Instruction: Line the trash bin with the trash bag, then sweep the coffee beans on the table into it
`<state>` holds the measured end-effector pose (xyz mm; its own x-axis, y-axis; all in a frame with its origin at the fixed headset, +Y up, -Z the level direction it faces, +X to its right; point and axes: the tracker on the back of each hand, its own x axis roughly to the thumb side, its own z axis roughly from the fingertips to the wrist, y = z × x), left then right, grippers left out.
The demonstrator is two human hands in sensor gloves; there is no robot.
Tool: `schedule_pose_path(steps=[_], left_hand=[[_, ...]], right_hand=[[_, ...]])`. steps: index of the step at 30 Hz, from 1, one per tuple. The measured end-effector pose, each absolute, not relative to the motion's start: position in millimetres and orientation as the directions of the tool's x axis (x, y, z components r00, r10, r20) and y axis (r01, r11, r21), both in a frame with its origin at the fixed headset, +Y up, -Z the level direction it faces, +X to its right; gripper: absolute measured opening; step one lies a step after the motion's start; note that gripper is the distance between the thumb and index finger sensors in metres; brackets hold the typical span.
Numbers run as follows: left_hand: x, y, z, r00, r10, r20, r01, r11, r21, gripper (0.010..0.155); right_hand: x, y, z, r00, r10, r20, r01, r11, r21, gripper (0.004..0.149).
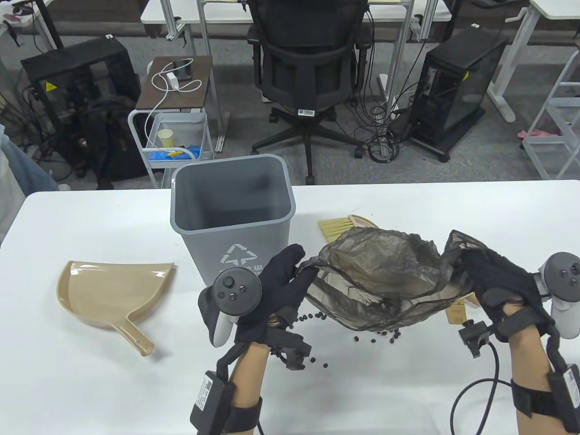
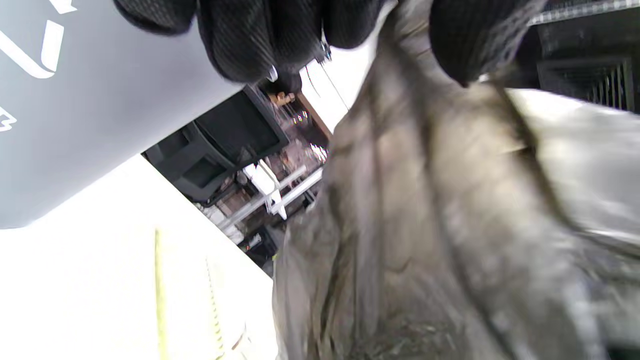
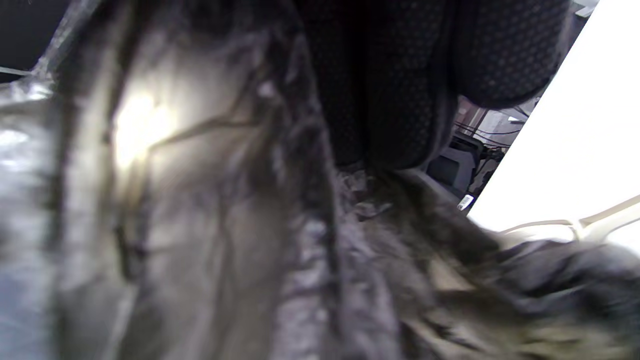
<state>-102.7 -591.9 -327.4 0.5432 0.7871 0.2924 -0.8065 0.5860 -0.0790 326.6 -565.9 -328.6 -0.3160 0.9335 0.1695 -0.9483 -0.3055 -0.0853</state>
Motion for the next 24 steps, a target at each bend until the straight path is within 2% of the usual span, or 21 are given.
schedule_pose_path(steps=[3,7,9,12,14,16,19,20,24], left_hand=[[-95.0,-582.1,-320.2,0.534,0.764,0.362,-0.765,0.619,-0.179,0.086],[-73.1,-575.1,-307.3,0.434,0.762,0.480,-0.790,0.578,-0.204,0.095],[-52.8,-578.4,-303.9,0.424,0.750,0.508,-0.766,0.597,-0.241,0.106],[-31.8,-587.2,-306.2,0.370,0.785,0.497,-0.793,0.545,-0.271,0.115],[-26.6,-592.1,-310.8,0.312,0.830,0.462,-0.838,0.469,-0.278,0.115],[-26.2,-595.5,-316.4,0.283,0.869,0.406,-0.895,0.392,-0.214,0.102],[-34.8,-598.3,-329.0,0.377,0.849,0.370,-0.901,0.430,-0.067,0.054],[-38.8,-599.7,-332.3,0.399,0.846,0.353,-0.894,0.445,-0.055,0.047],[-62.5,-604.1,-341.8,0.393,0.872,0.292,-0.908,0.417,-0.024,0.042]], right_hand=[[323.1,-555.7,-327.9,-0.304,0.935,0.181,-0.952,-0.294,-0.080,0.037],[311.0,-547.2,-329.8,-0.304,0.929,0.210,-0.953,-0.293,-0.081,0.037],[300.1,-544.3,-331.4,-0.302,0.927,0.222,-0.953,-0.296,-0.061,0.037],[285.0,-541.6,-332.3,-0.321,0.917,0.237,-0.946,-0.324,-0.031,0.037],[277.0,-540.6,-332.1,-0.339,0.907,0.251,-0.938,-0.346,-0.020,0.037],[271.6,-540.2,-332.0,-0.350,0.900,0.261,-0.933,-0.361,-0.008,0.037],[267.1,-539.8,-332.1,-0.355,0.896,0.267,-0.928,-0.371,0.010,0.037],[267.5,-539.6,-332.1,-0.358,0.895,0.266,-0.928,-0.374,0.008,0.037],[283.7,-537.7,-336.6,-0.458,0.860,0.225,-0.889,-0.450,-0.089,0.037]])
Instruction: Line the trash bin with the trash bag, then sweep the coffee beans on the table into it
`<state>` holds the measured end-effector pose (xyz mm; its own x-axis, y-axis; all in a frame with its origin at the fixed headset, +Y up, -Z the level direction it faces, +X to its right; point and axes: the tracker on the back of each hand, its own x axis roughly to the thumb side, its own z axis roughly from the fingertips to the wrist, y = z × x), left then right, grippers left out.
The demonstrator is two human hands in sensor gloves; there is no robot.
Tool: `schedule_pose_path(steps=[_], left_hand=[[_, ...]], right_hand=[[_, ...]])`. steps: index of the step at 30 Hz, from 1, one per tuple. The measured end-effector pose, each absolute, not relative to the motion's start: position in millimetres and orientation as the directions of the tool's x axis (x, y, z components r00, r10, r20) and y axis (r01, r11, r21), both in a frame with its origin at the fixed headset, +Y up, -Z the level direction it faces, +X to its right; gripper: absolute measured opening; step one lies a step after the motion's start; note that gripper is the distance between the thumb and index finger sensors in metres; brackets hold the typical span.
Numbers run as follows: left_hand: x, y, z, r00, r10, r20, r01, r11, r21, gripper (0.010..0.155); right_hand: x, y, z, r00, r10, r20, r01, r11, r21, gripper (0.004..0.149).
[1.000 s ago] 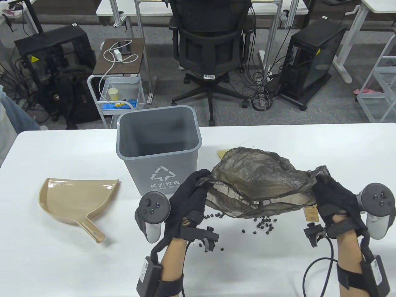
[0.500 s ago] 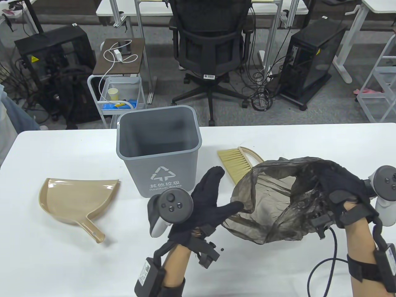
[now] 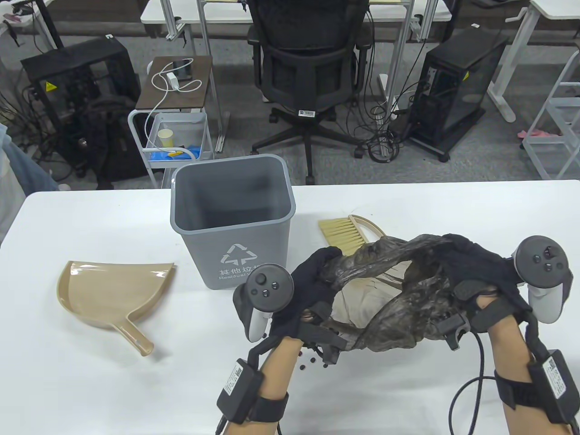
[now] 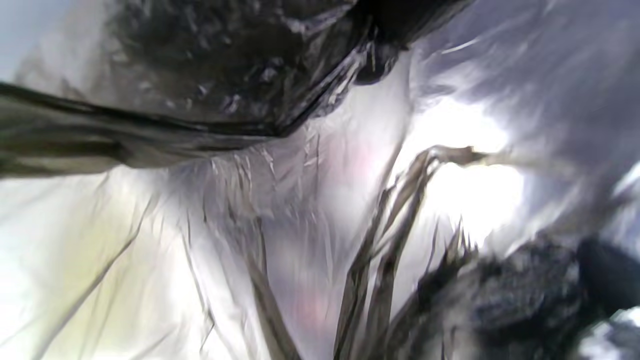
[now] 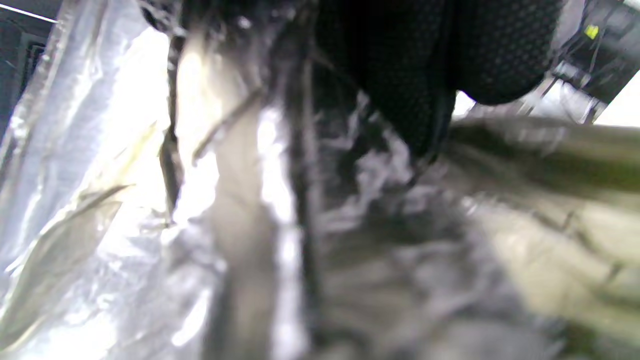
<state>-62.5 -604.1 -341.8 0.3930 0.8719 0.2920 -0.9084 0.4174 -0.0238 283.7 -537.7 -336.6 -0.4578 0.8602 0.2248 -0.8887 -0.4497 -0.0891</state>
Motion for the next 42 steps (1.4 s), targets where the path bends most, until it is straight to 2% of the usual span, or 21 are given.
schedule_pose_path(steps=[5,7,9,12,14,16,18,21,23,26,28,29,30,31,32,33,34,35,37,40,42], left_hand=[[-78.5,-599.0,-340.5,0.245,0.900,0.361,-0.969,0.238,0.063,0.044],[-79.0,-597.3,-339.3,0.149,0.908,0.392,-0.989,0.146,0.037,0.048],[-79.0,-597.1,-339.9,0.185,0.920,0.345,-0.981,0.193,0.011,0.050],[-82.4,-598.6,-347.7,0.381,0.886,0.263,-0.900,0.420,-0.114,0.046],[-85.3,-598.2,-350.4,0.428,0.873,0.234,-0.877,0.464,-0.127,0.044],[-87.6,-595.3,-354.5,0.393,0.897,0.205,-0.906,0.415,-0.082,0.044],[-87.1,-587.1,-360.0,0.274,0.942,0.195,-0.949,0.298,-0.106,0.044],[-81.7,-560.7,-355.6,-0.014,0.932,0.361,-0.993,0.030,-0.116,0.044],[-79.0,-532.4,-340.9,-0.116,0.808,0.578,-0.991,-0.053,-0.125,0.043],[-78.4,-498.4,-309.6,-0.087,0.518,0.851,-0.996,-0.018,-0.091,0.043],[-80.1,-491.8,-297.1,0.048,0.374,0.926,-0.998,0.062,0.027,0.042],[-81.7,-496.7,-300.7,0.138,0.425,0.894,-0.990,0.094,0.108,0.042],[-84.8,-510.0,-315.1,0.263,0.573,0.776,-0.965,0.152,0.215,0.042],[-87.8,-521.7,-328.0,0.327,0.661,0.675,-0.945,0.225,0.237,0.042],[-91.2,-541.8,-349.1,0.406,0.774,0.485,-0.910,0.390,0.140,0.041],[-91.9,-563.5,-366.7,0.483,0.816,0.318,-0.818,0.550,-0.170,0.042],[-94.6,-575.8,-373.6,0.511,0.811,0.285,-0.737,0.584,-0.340,0.042],[-96.7,-591.7,-378.8,0.463,0.842,0.278,-0.733,0.540,-0.413,0.042],[-98.5,-605.5,-376.8,0.357,0.911,0.209,-0.875,0.404,-0.267,0.041],[-103.6,-599.2,-376.1,0.372,0.900,0.227,-0.846,0.429,-0.316,0.041],[-103.9,-590.2,-374.0,0.403,0.884,0.238,-0.822,0.464,-0.329,0.041]], right_hand=[[292.8,-535.8,-345.2,-0.690,0.716,0.110,-0.719,-0.659,-0.219,0.040],[290.4,-537.2,-347.7,-0.757,0.649,0.079,-0.645,-0.722,-0.249,0.041],[287.0,-541.1,-350.3,-0.784,0.618,0.062,-0.610,-0.748,-0.261,0.041],[285.1,-548.4,-360.5,-0.805,0.594,0.004,-0.589,-0.797,-0.135,0.041],[285.6,-550.0,-367.3,-0.803,0.595,-0.039,-0.592,-0.803,-0.065,0.041],[287.8,-548.8,-377.3,-0.771,0.631,-0.087,-0.633,-0.774,-0.001,0.042],[290.5,-541.3,-385.9,-0.632,0.771,-0.079,-0.770,-0.636,-0.050,0.043],[286.5,-512.8,-380.4,-0.480,0.867,0.136,-0.858,-0.431,-0.280,0.043],[279.3,-488.6,-365.2,-0.351,0.848,0.397,-0.927,-0.255,-0.274,0.043],[273.5,-462.6,-334.3,-0.177,0.703,0.689,-0.976,-0.033,-0.217,0.042],[272.0,-452.6,-315.1,-0.175,0.567,0.805,-0.980,-0.021,-0.199,0.041],[271.8,-453.8,-312.8,-0.230,0.563,0.794,-0.969,-0.054,-0.243,0.041],[272.8,-458.8,-317.5,-0.367,0.568,0.737,-0.924,-0.131,-0.359,0.041],[274.3,-464.0,-324.3,-0.477,0.575,0.665,-0.873,-0.219,-0.437,0.041],[277.8,-475.7,-338.6,-0.653,0.587,0.478,-0.752,-0.424,-0.505,0.041],[280.5,-489.8,-356.2,-0.791,0.560,0.248,-0.609,-0.673,-0.420,0.041],[282.9,-501.9,-367.1,-0.857,0.503,0.114,-0.515,-0.819,-0.254,0.041],[287.8,-517.1,-376.2,-0.887,0.462,0.020,-0.461,-0.882,-0.099,0.041],[296.3,-535.0,-386.8,-0.844,0.535,-0.045,-0.535,-0.845,-0.016,0.041],[311.2,-538.9,-386.6,-0.738,0.670,-0.074,-0.666,-0.742,-0.078,0.042],[314.3,-532.5,-383.7,-0.746,0.657,-0.108,-0.658,-0.752,-0.034,0.042]])
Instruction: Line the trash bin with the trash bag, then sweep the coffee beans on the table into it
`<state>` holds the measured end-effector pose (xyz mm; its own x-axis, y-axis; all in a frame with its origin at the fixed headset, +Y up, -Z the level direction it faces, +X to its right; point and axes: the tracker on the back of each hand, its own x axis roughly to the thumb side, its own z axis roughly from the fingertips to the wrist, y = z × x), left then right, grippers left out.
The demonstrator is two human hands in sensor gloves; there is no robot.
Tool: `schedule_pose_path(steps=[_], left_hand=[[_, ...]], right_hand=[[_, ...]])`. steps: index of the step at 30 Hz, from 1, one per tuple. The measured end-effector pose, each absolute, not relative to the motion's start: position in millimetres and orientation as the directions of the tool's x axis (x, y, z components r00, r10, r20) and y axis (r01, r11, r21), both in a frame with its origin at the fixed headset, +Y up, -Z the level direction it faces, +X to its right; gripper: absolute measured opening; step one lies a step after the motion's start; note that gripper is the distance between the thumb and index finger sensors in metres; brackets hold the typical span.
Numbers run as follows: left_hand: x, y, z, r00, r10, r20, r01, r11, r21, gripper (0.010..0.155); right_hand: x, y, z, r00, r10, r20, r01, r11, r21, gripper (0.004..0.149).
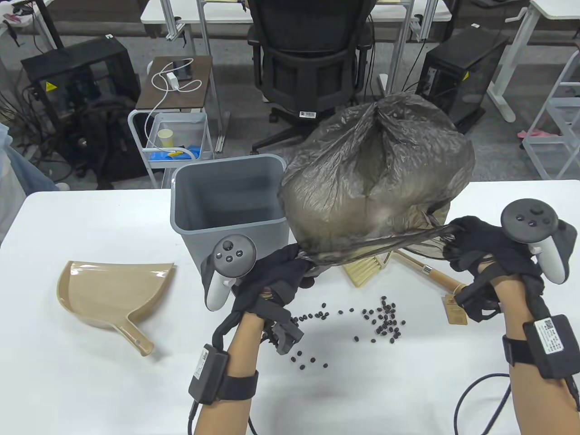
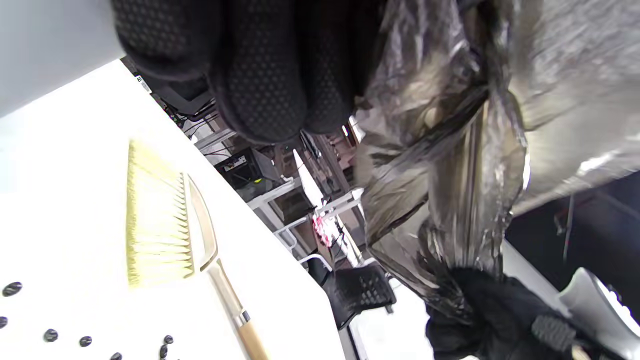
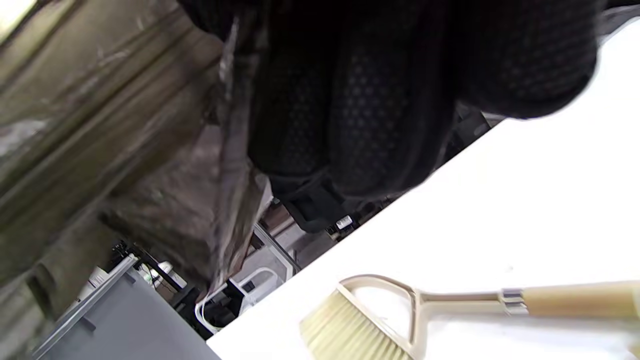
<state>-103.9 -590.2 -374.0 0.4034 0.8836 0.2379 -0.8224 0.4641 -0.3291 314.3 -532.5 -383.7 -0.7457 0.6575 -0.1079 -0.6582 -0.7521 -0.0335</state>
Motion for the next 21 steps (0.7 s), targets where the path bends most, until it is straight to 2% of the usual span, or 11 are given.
schedule_pose_path(steps=[4,7,9,14,18,21], left_hand=[[-103.1,-576.2,-369.2,0.371,0.890,0.266,-0.838,0.445,-0.317,0.041],[-105.4,-563.8,-363.3,0.380,0.873,0.307,-0.856,0.457,-0.242,0.041],[-108.7,-554.4,-357.2,0.404,0.850,0.336,-0.871,0.470,-0.142,0.041],[-116.6,-535.8,-339.3,0.530,0.759,0.379,-0.848,0.492,0.198,0.041],[-120.2,-536.5,-336.1,0.518,0.768,0.376,-0.855,0.465,0.228,0.042],[-128.6,-540.3,-336.4,0.515,0.780,0.357,-0.857,0.458,0.236,0.042]], right_hand=[[317.2,-516.1,-376.9,-0.741,0.664,-0.105,-0.662,-0.747,-0.057,0.041],[319.2,-502.0,-369.6,-0.747,0.659,-0.086,-0.650,-0.752,-0.114,0.041],[319.7,-493.4,-364.3,-0.755,0.652,-0.069,-0.638,-0.755,-0.151,0.041],[315.9,-476.6,-351.1,-0.748,0.664,0.005,-0.634,-0.711,-0.305,0.040],[310.9,-471.0,-346.5,-0.707,0.704,0.075,-0.665,-0.624,-0.410,0.041],[307.4,-468.6,-346.0,-0.607,0.780,0.156,-0.757,-0.507,-0.411,0.041]])
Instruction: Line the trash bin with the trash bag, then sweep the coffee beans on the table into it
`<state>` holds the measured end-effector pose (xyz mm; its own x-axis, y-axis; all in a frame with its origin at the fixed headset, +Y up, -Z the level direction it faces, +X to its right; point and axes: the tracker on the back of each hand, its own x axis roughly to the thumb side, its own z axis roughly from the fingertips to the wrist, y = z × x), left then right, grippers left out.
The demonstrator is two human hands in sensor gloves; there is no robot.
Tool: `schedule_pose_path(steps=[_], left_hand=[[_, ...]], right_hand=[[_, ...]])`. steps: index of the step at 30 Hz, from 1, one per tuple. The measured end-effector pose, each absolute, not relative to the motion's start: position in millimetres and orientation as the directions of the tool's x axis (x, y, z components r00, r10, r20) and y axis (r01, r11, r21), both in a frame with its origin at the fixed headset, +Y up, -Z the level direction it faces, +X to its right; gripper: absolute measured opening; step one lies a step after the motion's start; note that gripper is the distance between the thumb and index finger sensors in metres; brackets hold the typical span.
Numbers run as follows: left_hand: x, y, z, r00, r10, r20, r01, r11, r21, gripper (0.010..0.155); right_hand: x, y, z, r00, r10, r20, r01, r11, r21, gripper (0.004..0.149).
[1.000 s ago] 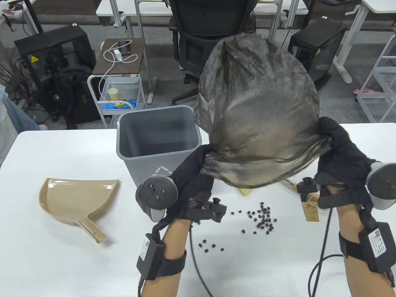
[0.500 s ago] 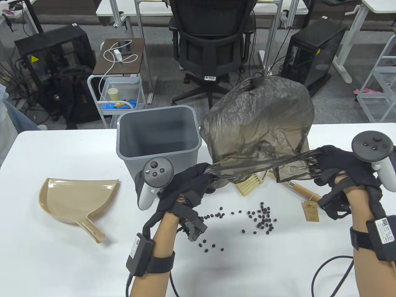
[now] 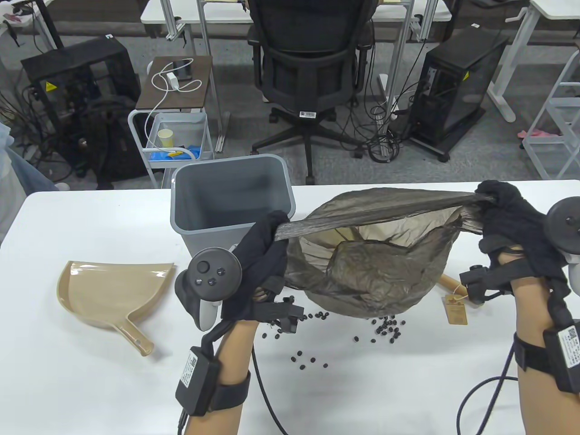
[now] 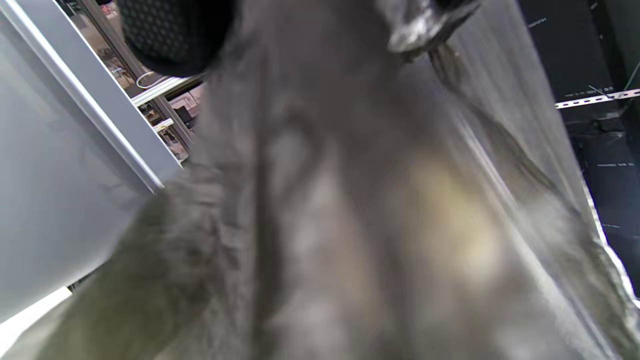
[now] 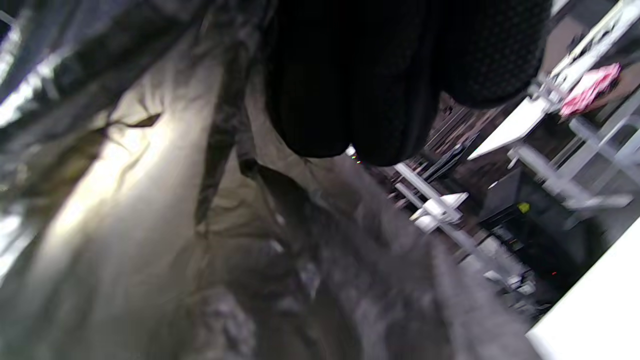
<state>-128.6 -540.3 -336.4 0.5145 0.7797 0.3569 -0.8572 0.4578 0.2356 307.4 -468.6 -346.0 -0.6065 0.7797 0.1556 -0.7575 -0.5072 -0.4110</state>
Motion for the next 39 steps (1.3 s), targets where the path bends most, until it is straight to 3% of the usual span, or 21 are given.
schedule_pose_path(steps=[2,7,15,24,30,35,37,39], left_hand=[[-134.3,-541.0,-336.6,0.472,0.805,0.358,-0.882,0.427,0.201,0.042],[-150.7,-535.7,-338.5,0.122,0.909,0.398,-0.992,0.123,0.023,0.041],[-184.1,-505.9,-343.4,-0.201,0.872,0.447,-0.979,-0.200,-0.049,0.041],[-234.4,-470.9,-359.2,-0.276,0.789,0.549,-0.942,-0.334,0.006,0.040],[-264.7,-465.1,-368.3,-0.310,0.664,0.681,-0.908,-0.418,-0.005,0.038],[-281.5,-484.1,-384.6,-0.356,0.502,0.788,-0.882,-0.459,-0.107,0.038],[-288.1,-504.1,-393.0,-0.330,0.517,0.790,-0.884,-0.462,-0.067,0.038],[-296.6,-525.0,-398.0,-0.282,0.559,0.779,-0.888,-0.460,0.008,0.038]], right_hand=[[301.0,-466.3,-348.4,-0.491,0.844,0.214,-0.849,-0.409,-0.334,0.041],[276.7,-455.4,-359.6,-0.234,0.915,0.330,-0.970,-0.197,-0.143,0.042],[222.0,-420.8,-372.3,-0.110,0.895,0.432,-0.992,-0.129,0.013,0.042],[155.9,-383.7,-395.9,-0.031,0.871,0.490,-0.984,-0.113,0.140,0.039],[117.9,-378.7,-412.5,0.050,0.827,0.560,-0.970,-0.093,0.225,0.038],[93.3,-396.1,-431.6,0.173,0.747,0.642,-0.941,-0.067,0.331,0.038],[86.0,-411.4,-441.4,0.215,0.736,0.642,-0.925,-0.058,0.375,0.037],[82.3,-429.3,-452.0,0.193,0.749,0.634,-0.944,-0.034,0.327,0.037]])
